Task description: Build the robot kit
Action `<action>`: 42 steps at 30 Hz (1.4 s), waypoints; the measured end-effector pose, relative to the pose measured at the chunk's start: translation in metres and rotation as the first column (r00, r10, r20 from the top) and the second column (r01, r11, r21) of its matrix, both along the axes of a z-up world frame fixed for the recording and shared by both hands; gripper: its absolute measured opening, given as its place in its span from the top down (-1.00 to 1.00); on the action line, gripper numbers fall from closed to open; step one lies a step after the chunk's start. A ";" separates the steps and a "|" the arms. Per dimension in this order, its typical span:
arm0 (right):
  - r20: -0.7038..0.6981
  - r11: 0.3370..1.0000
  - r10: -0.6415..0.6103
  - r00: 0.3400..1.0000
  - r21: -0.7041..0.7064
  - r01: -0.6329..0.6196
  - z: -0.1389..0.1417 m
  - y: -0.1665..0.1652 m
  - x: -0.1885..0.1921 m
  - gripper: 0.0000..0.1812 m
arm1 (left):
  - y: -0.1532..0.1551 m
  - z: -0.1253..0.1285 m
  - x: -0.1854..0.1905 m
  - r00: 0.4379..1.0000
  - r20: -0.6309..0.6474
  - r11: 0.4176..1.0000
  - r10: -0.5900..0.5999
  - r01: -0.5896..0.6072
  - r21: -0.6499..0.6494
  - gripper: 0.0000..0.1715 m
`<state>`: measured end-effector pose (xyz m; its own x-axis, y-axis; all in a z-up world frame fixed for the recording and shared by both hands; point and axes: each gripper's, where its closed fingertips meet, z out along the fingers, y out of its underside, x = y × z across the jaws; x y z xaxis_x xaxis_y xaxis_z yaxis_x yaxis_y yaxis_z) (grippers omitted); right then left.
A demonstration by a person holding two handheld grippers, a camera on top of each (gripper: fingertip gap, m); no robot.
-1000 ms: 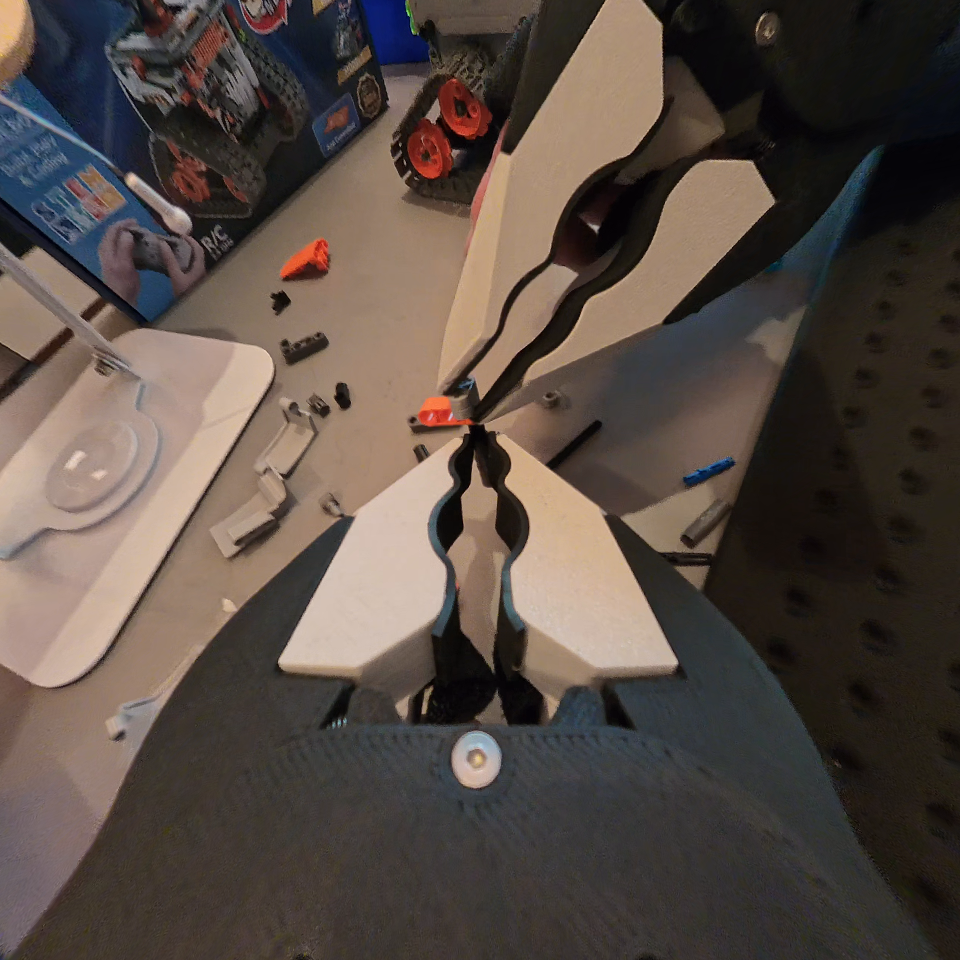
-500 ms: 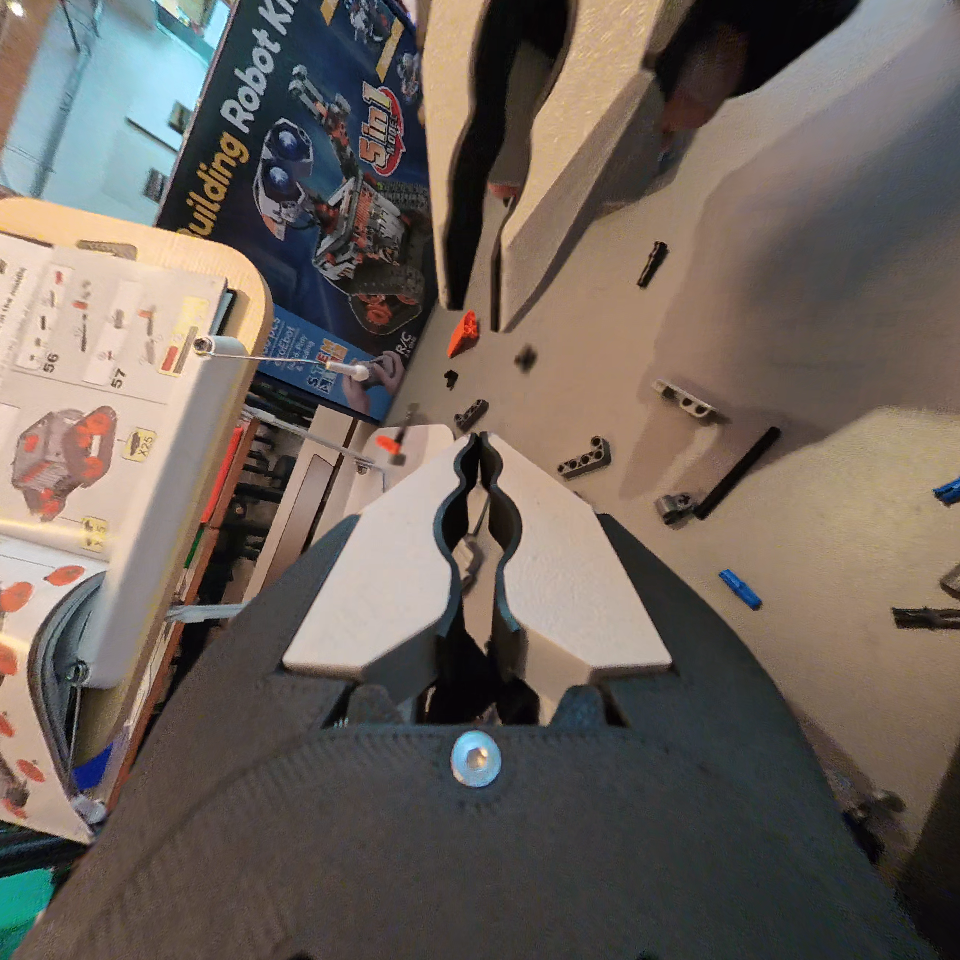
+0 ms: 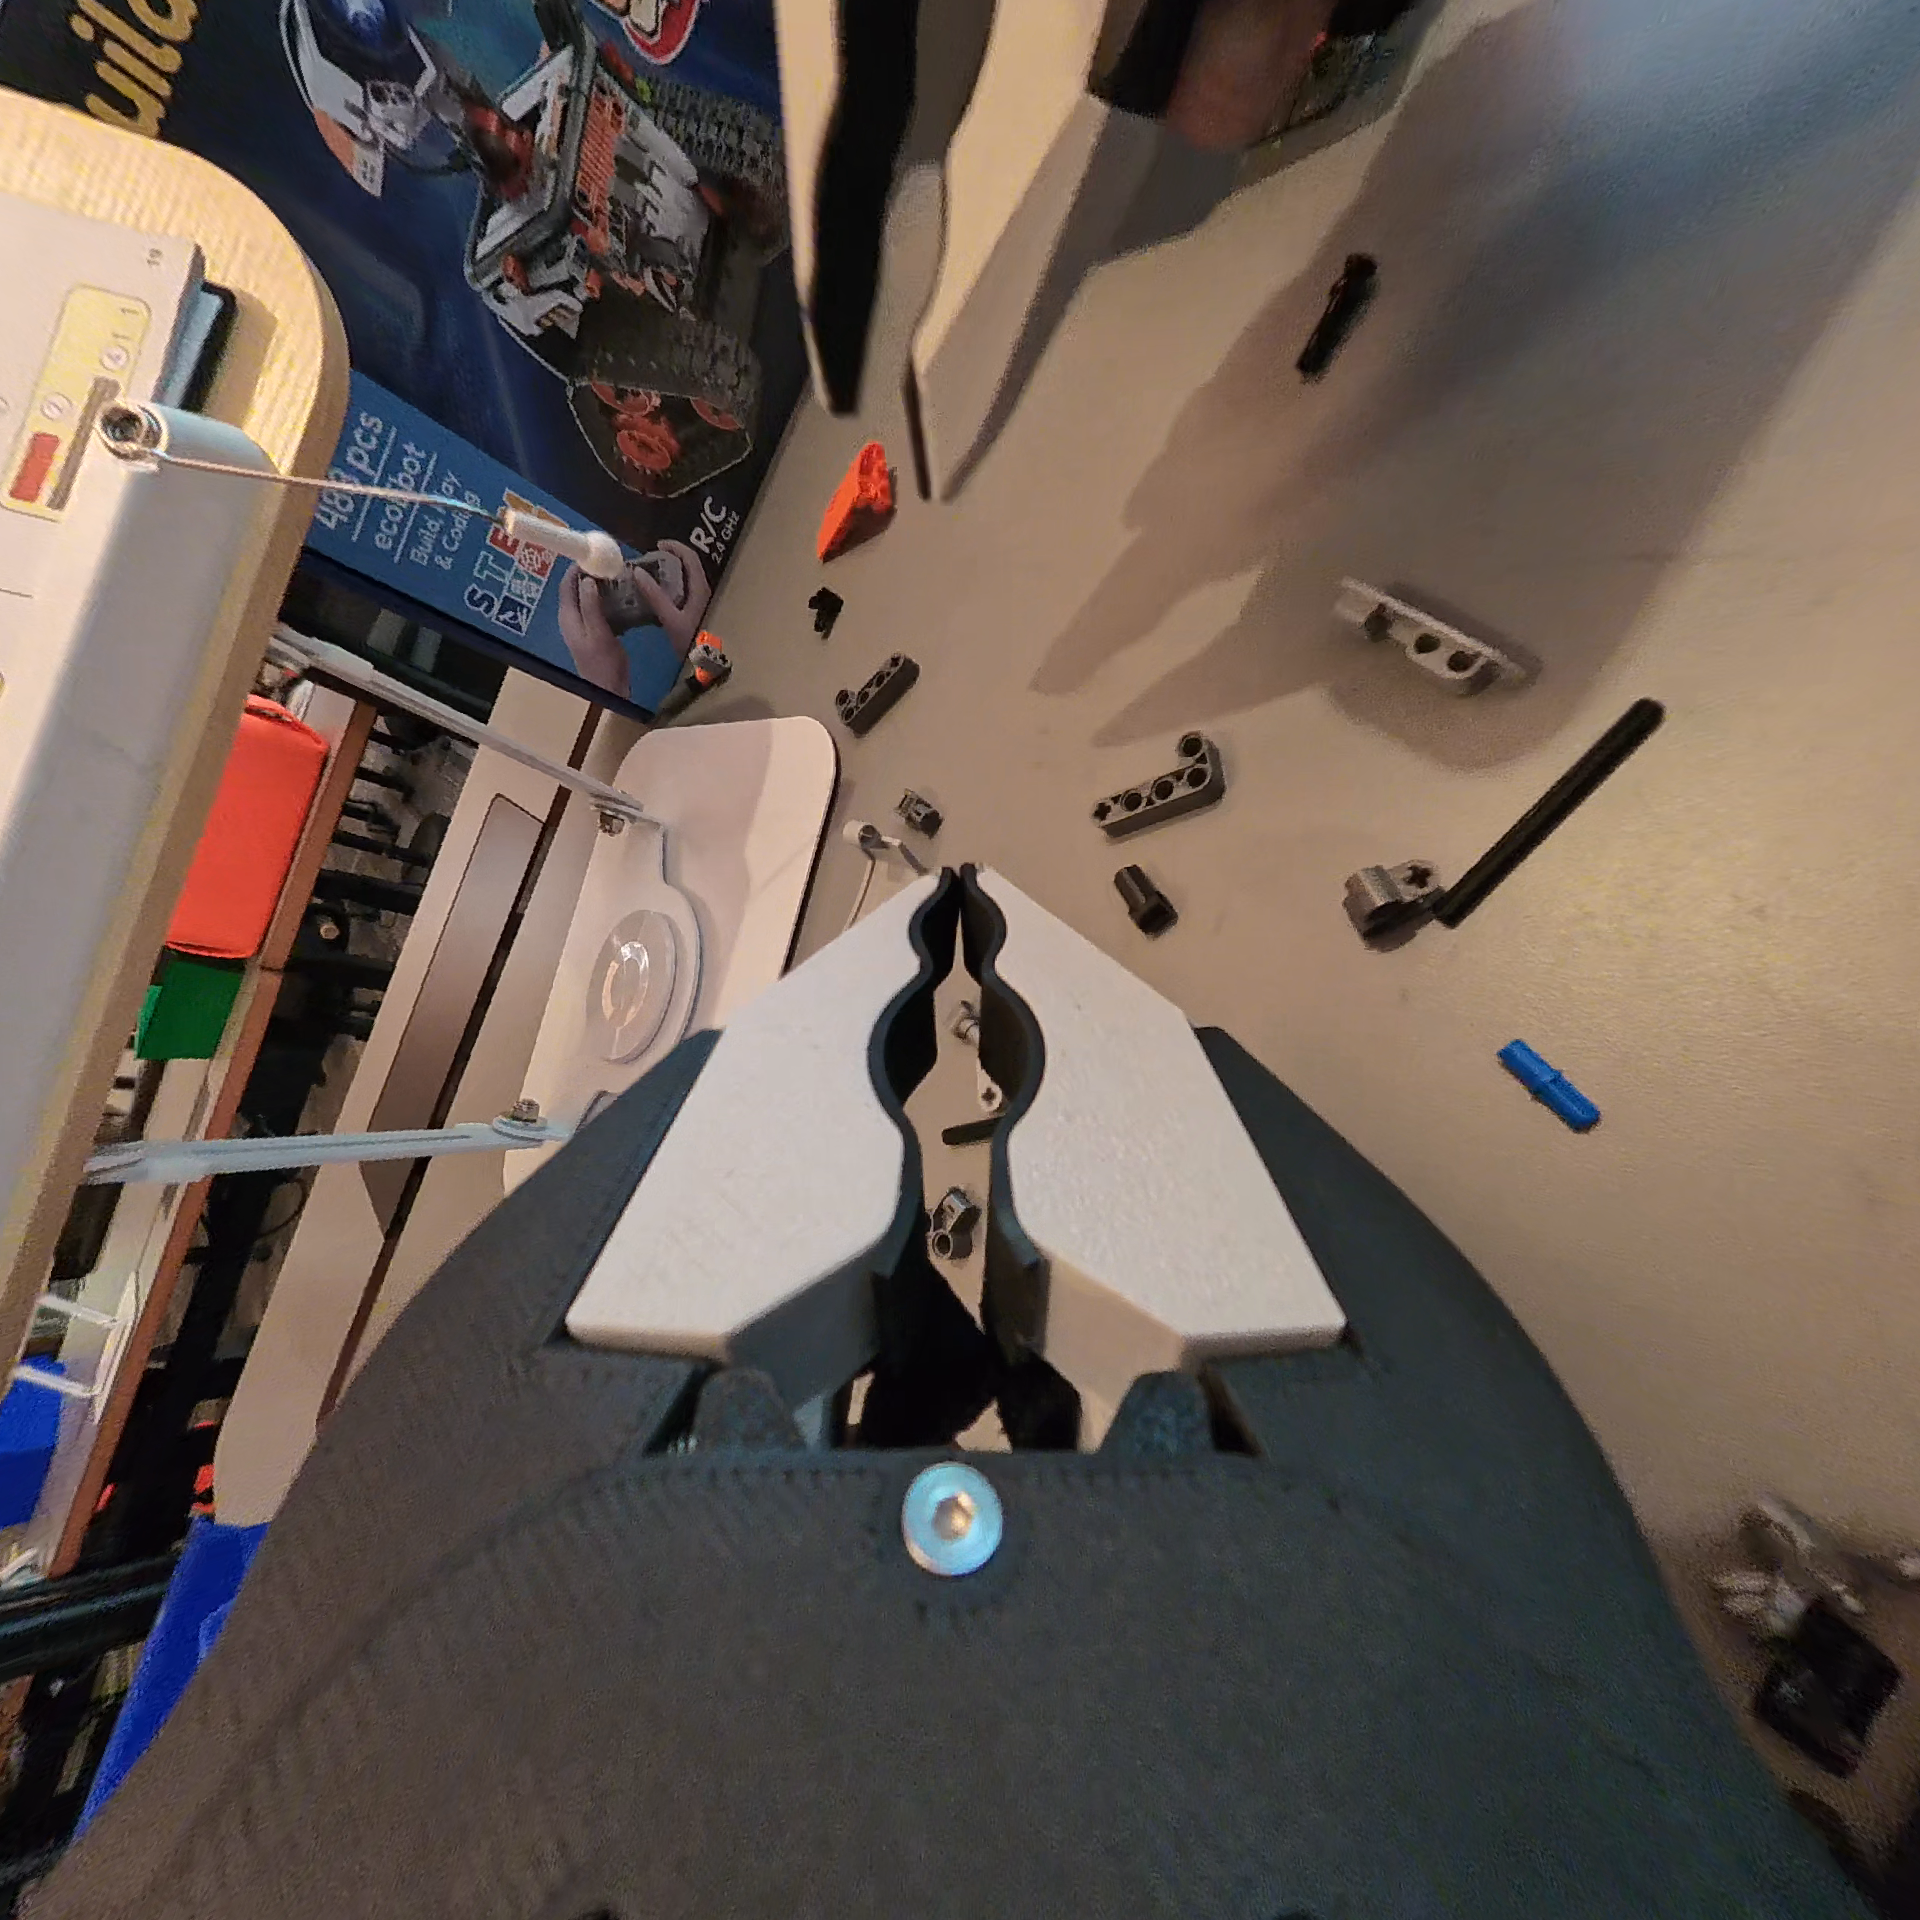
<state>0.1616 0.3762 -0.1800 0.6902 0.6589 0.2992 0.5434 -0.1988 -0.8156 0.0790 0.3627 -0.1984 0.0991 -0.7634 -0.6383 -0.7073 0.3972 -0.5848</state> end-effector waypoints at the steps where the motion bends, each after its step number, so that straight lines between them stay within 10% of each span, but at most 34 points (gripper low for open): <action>1: -0.009 0.999 -0.031 0.999 0.013 0.031 0.005 0.006 0.002 0.66 | 0.002 -0.002 -0.001 1.000 -0.003 1.000 0.007 -0.007 -0.002 1.00; 12: -0.002 0.905 -0.413 0.911 -0.116 0.410 -0.022 0.113 0.050 0.67 | 0.008 0.004 -0.002 0.993 0.116 0.993 0.036 -0.023 -0.114 1.00; 19: -0.017 0.895 -0.422 0.906 -0.166 0.414 -0.044 0.166 0.051 0.76 | 0.006 0.004 -0.001 0.989 0.145 0.988 0.031 -0.009 -0.152 1.00; 42: 0.025 0.924 -0.372 0.928 -0.086 0.373 -0.062 0.189 0.052 0.93 | -0.001 0.000 0.006 0.989 0.150 0.978 0.006 0.025 -0.205 0.98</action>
<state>0.2139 0.5651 -0.2420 0.8886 0.3789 0.2586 0.4230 -0.4587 -0.7815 0.0849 0.3613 -0.1987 0.1729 -0.8781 -0.4461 -0.6029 0.2638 -0.7530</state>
